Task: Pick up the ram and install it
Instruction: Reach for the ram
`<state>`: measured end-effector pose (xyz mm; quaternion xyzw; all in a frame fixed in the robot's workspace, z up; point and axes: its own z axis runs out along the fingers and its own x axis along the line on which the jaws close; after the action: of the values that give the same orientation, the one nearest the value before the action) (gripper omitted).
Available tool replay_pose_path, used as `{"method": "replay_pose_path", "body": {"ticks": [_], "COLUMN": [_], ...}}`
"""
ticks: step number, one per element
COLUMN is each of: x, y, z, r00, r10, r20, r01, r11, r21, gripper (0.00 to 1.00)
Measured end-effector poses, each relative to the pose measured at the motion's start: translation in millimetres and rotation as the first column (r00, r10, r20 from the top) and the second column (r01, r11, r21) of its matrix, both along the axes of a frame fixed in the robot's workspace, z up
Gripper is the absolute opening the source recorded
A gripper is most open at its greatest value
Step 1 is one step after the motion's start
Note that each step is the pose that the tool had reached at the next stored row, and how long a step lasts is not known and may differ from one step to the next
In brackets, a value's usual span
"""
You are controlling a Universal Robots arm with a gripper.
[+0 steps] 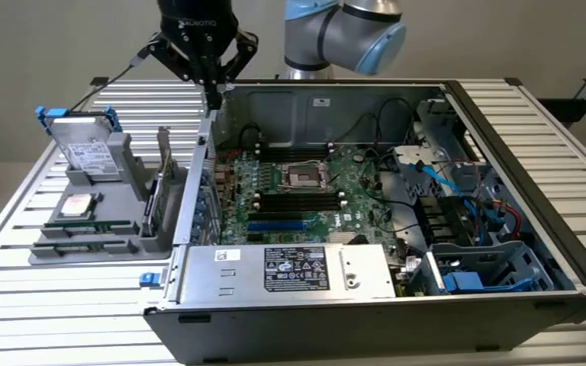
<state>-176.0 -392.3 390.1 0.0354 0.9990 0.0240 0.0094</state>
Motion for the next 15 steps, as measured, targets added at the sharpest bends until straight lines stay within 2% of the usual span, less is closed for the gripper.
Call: {"method": "replay_pose_path", "body": {"ticks": [15], "x": [-68.1], "y": [6.5], "z": [-6.5], "r00": [0.9999], "r10": [0.0], "r20": [-0.0108], "r01": [0.0], "r11": [1.0], "r21": [0.0], "gripper": [0.1]}}
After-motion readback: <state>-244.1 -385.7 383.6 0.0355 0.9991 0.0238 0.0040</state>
